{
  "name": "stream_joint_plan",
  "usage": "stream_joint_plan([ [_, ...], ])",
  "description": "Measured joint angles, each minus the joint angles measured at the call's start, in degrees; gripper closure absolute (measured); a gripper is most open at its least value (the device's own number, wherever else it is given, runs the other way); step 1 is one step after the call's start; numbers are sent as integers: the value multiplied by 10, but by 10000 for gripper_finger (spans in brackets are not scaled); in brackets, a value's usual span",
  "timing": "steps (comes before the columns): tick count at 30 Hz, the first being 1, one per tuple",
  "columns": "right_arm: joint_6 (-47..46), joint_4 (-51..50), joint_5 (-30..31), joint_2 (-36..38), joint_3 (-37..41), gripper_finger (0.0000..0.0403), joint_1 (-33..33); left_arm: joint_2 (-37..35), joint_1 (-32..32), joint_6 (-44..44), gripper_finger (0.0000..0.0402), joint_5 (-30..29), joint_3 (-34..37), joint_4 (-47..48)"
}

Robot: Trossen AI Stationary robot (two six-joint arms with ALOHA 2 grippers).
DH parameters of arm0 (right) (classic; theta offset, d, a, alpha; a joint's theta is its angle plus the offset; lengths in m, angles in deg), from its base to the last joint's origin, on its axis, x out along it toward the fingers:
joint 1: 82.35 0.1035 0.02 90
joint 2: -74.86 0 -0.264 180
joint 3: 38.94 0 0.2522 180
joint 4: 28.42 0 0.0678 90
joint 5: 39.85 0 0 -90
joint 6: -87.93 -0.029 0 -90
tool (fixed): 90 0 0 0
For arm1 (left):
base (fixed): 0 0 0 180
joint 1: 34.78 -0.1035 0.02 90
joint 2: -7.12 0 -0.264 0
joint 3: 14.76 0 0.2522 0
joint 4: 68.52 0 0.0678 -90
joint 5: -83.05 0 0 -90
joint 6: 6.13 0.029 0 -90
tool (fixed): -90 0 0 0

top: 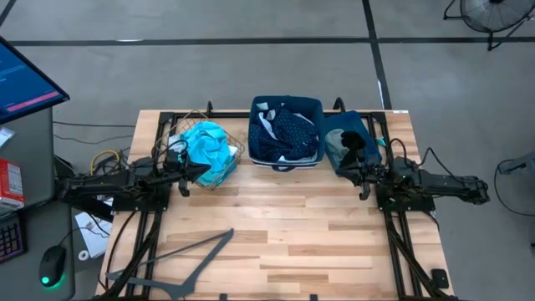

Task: Pick & Place Cloths
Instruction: Return to Home Position

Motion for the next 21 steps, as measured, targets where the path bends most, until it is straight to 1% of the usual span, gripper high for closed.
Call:
stream_joint_plan([
  [21,0,0,0,0,0,390,0,0,0,0,401,2,0,-8],
])
